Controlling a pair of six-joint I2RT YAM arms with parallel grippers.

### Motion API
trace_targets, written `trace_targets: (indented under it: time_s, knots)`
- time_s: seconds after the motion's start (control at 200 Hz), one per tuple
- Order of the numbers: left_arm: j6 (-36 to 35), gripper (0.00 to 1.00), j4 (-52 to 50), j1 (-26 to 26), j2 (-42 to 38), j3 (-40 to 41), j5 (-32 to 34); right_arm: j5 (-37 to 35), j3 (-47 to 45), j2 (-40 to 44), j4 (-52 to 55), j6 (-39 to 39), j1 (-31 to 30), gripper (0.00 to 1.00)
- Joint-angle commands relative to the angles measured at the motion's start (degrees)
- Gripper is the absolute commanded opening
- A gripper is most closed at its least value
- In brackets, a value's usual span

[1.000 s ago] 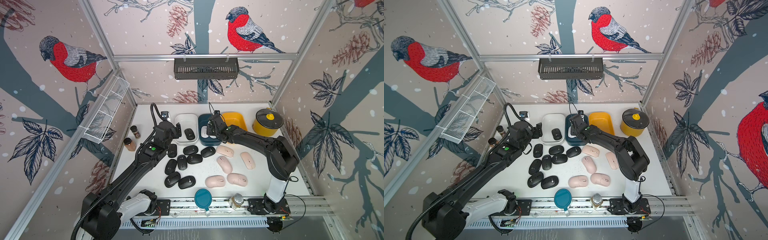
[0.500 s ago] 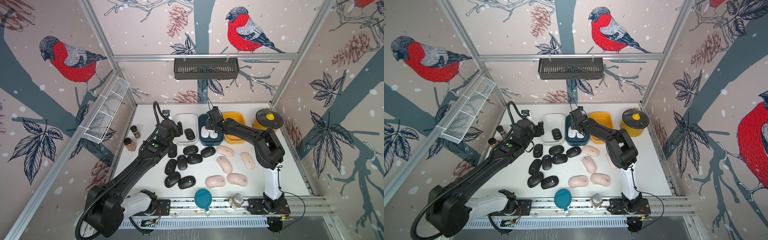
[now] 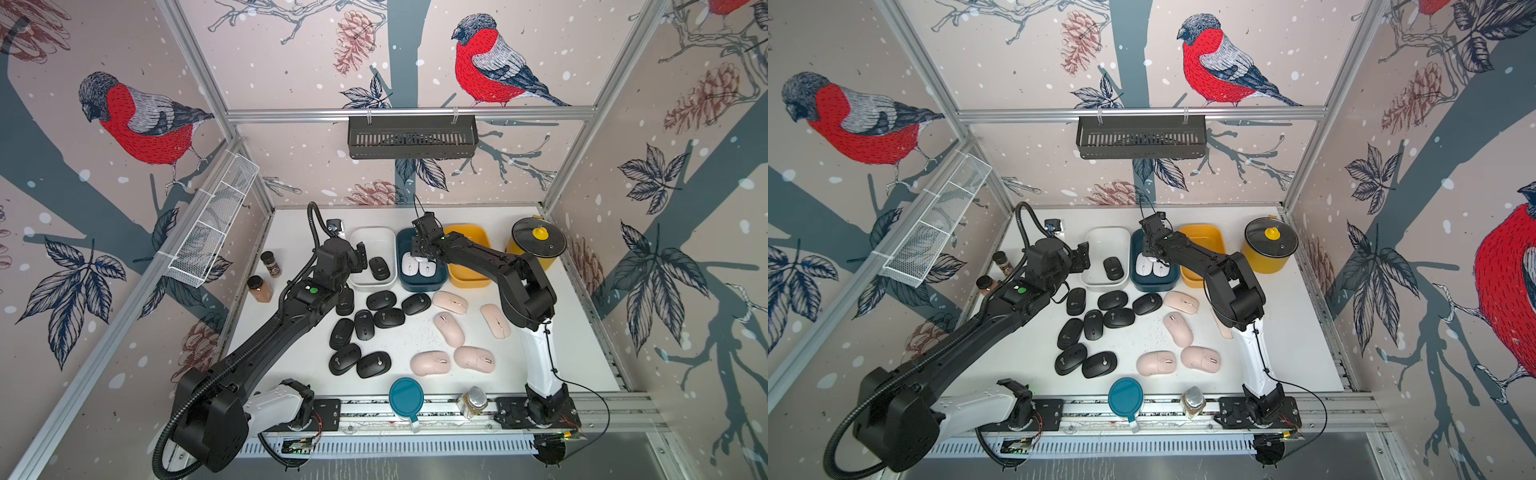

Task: Place the mice by color into the storage box
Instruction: Place the mouse in the storage box.

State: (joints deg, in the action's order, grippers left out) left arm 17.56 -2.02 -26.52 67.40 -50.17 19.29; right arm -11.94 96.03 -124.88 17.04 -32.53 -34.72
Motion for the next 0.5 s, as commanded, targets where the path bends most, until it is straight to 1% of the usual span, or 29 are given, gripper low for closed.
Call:
trace_targets:
  time_s: [0.0, 0.305, 0.4, 0.495]
  knots:
    - [0.2, 0.8, 1.3, 0.0, 0.0, 0.0, -0.3, -0.2, 1.4, -0.9, 1.0, 0.7, 0.0, 0.55]
    - [-0.5, 0.8, 1.0, 0.0, -0.4, -0.4, -0.3, -0.4, 3.1, -2.8, 1.5, 0.8, 0.3, 0.56]
    - [-1.4, 0.8, 1.1, 0.0, -0.2, -1.1, 0.0, -0.3, 3.8, -3.3, 1.7, 0.8, 0.3, 0.59]
    - [-1.8, 0.8, 0.7, -0.1, 0.0, -1.7, 0.2, -0.5, 4.1, -3.0, 1.8, 0.9, 0.4, 0.66]
